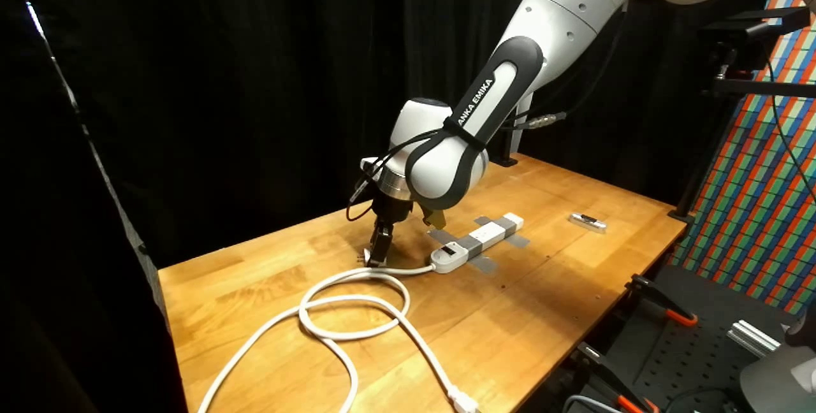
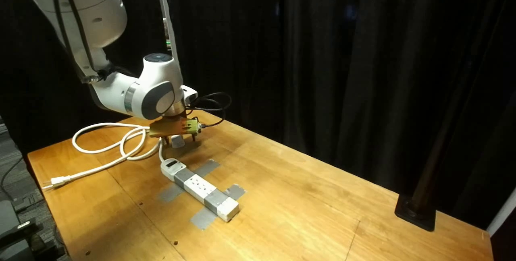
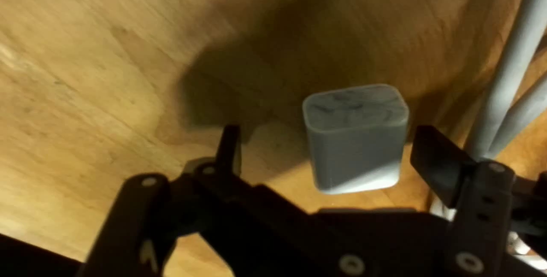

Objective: Plug the charger head in the middle of the adapter

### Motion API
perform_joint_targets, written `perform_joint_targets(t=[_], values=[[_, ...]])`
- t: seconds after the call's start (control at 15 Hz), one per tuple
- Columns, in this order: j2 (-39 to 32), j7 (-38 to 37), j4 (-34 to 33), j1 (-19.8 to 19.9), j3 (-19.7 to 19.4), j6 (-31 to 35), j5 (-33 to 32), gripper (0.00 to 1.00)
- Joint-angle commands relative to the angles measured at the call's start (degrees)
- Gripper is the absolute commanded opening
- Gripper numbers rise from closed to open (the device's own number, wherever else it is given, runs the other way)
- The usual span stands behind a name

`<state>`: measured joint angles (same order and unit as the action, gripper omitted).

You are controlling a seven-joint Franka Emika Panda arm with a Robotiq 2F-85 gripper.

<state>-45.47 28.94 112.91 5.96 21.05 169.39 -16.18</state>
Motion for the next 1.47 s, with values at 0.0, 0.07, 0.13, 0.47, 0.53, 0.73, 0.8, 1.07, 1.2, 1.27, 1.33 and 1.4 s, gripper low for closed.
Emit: perform_joint_targets(t=[0.0,0.07,0.13,0.47,0.53,0.73,0.8,1.07,1.2,1.27,1.33,1.4], values=[[0.4,1.8,0.8,1.0,-0.1,2.9,0.1,1.00],[0.2,1.8,0.8,0.8,-0.7,3.4,-0.2,1.00],[0.1,1.9,0.7,0.9,-0.8,3.2,-0.3,1.00],[0.3,2.3,1.3,0.9,-1.5,4.1,-0.8,0.75],[0.4,2.3,1.3,0.8,-1.6,4.0,-0.8,0.66],[0.9,2.1,1.8,0.7,-1.7,3.8,-0.9,0.43],[1.1,2.0,1.9,0.7,-1.7,3.8,-0.8,0.35],[2.1,1.6,2.4,0.7,-1.6,3.1,-0.5,0.23],[3.3,0.0,2.4,-1.4,-3.8,2.4,-0.8,0.23],[4.3,-0.8,2.6,-2.5,-4.9,1.9,-0.8,0.23],[5.5,-1.9,2.8,-4.1,-6.8,1.4,-1.1,0.23],[7.2,-3.7,3.1,-6.6,-9.6,1.0,-1.3,0.23]])
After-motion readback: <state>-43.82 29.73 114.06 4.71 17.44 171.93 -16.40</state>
